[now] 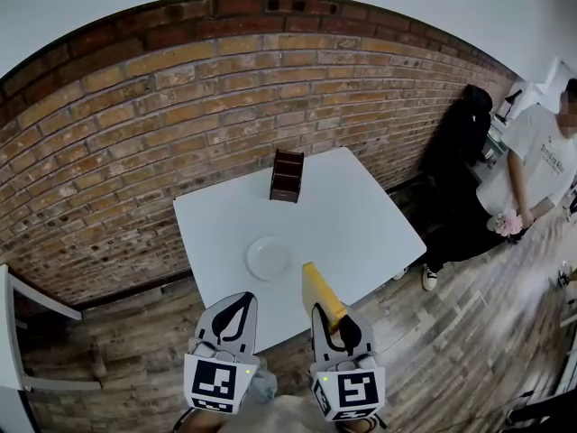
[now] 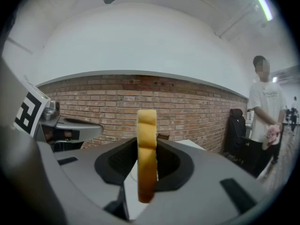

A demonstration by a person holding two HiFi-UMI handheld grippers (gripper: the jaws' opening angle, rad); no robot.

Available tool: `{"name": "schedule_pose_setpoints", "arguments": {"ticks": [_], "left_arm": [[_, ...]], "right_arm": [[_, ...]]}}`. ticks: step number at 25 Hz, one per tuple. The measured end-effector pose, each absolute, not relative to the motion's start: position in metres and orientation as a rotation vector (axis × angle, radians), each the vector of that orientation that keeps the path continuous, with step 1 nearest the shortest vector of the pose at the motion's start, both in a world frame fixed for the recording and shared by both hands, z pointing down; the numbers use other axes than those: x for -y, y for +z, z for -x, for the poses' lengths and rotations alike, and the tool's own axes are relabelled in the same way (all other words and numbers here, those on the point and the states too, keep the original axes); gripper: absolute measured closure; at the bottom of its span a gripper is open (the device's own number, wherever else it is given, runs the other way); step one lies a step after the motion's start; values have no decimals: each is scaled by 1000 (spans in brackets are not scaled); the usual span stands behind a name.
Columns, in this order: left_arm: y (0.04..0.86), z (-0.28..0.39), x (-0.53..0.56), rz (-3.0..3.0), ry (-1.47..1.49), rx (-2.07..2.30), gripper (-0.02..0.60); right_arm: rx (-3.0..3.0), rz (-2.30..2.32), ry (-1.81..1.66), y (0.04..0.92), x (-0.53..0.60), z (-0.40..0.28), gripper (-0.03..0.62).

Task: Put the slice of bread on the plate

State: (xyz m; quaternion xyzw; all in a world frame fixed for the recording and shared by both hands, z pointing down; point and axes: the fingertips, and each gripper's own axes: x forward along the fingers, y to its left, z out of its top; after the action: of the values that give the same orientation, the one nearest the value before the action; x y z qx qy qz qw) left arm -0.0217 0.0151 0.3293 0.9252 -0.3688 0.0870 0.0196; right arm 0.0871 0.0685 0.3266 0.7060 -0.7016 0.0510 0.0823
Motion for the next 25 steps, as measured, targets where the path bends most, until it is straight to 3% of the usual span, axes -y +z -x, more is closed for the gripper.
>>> {"name": "schedule_pose_setpoints", "arguments": {"ticks": [25], "left_arm": [[348,-4,36,-2825,322,1144,572]], "right_arm": [[2120,-2013,229,347,-12,-103,496]]}}
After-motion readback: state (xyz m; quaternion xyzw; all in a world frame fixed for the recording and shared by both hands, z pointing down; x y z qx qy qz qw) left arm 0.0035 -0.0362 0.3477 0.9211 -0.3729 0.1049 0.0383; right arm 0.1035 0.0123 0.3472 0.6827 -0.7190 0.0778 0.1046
